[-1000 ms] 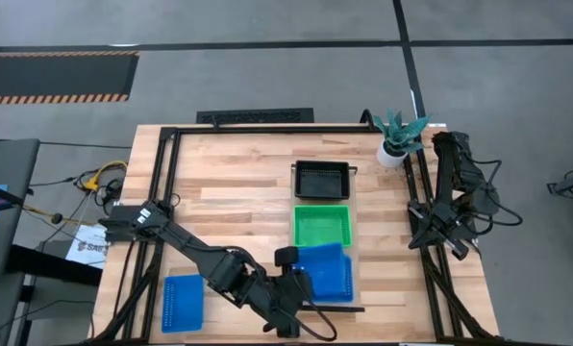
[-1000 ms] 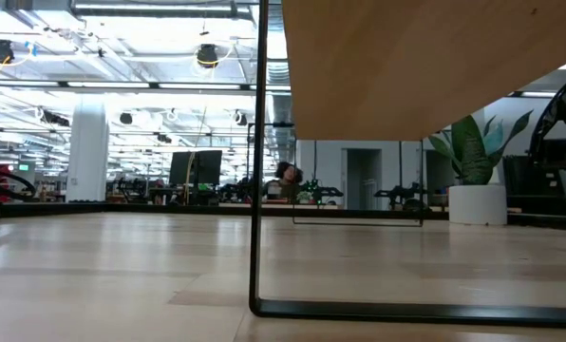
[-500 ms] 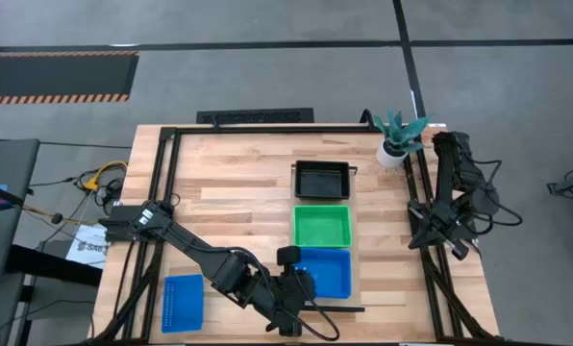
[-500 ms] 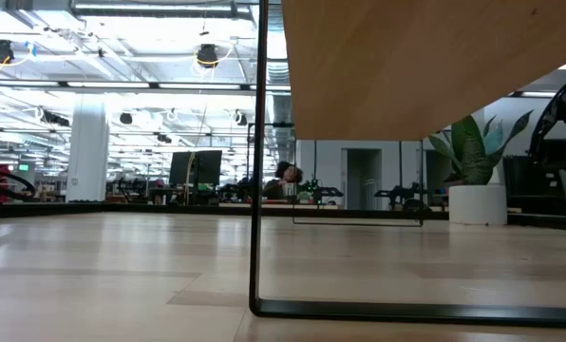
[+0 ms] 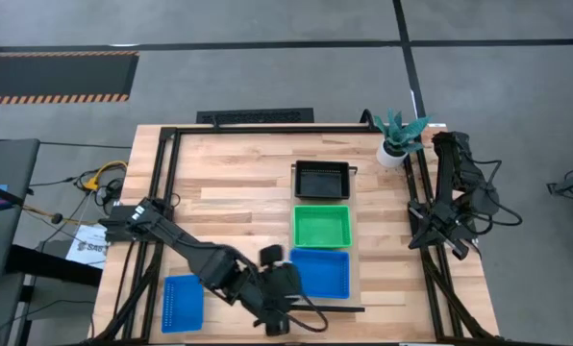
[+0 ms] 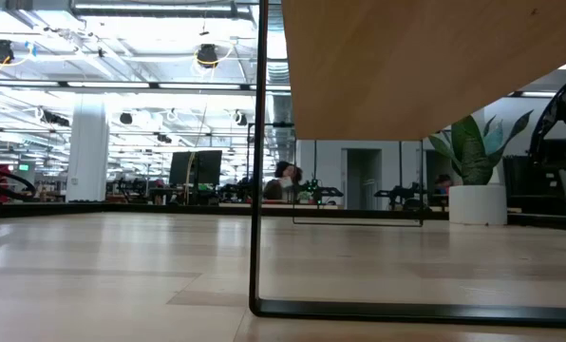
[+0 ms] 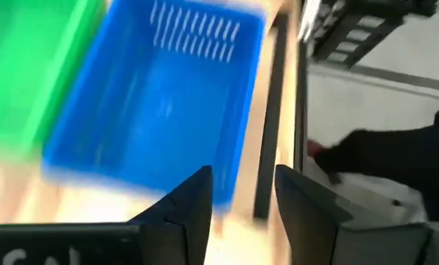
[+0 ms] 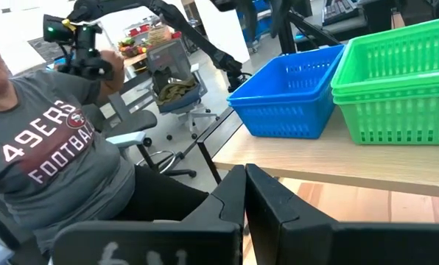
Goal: Stack baskets on shelf by color
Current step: Stack the blue bin into the blue bin on the shelf
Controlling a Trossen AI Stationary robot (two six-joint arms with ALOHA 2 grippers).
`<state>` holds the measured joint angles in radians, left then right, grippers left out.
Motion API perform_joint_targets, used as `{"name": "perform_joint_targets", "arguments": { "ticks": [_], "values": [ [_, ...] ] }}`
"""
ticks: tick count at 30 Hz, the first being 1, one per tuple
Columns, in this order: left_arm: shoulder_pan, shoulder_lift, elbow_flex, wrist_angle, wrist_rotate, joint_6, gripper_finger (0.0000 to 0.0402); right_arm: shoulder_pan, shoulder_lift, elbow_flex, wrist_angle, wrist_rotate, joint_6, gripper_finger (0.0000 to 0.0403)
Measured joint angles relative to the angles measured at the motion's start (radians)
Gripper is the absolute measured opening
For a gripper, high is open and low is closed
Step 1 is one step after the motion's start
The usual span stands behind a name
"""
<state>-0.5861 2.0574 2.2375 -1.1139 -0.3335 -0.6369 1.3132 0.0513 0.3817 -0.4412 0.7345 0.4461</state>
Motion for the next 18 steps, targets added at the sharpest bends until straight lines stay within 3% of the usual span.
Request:
{"name": "perform_joint_targets", "arguments": {
  "ticks": [9, 14, 18],
  "values": [
    [-0.112, 0.023, -0.001, -0.470, -0.008, -0.752, 0.0135, 0.000, 0.000, 0.000, -0.004, 0.000, -0.007, 0.0033],
    [-0.193, 0.037, -0.060, -0.410, -0.011, -1.020, 0.0135, 0.000, 0.000, 0.000, -0.005, 0.000, -0.007, 0.0033],
    [-0.249, 0.069, -0.108, -0.457, 0.021, -1.258, 0.0135, 0.000, 0.000, 0.000, -0.019, 0.000, -0.009, 0.0033]
  ]
}}
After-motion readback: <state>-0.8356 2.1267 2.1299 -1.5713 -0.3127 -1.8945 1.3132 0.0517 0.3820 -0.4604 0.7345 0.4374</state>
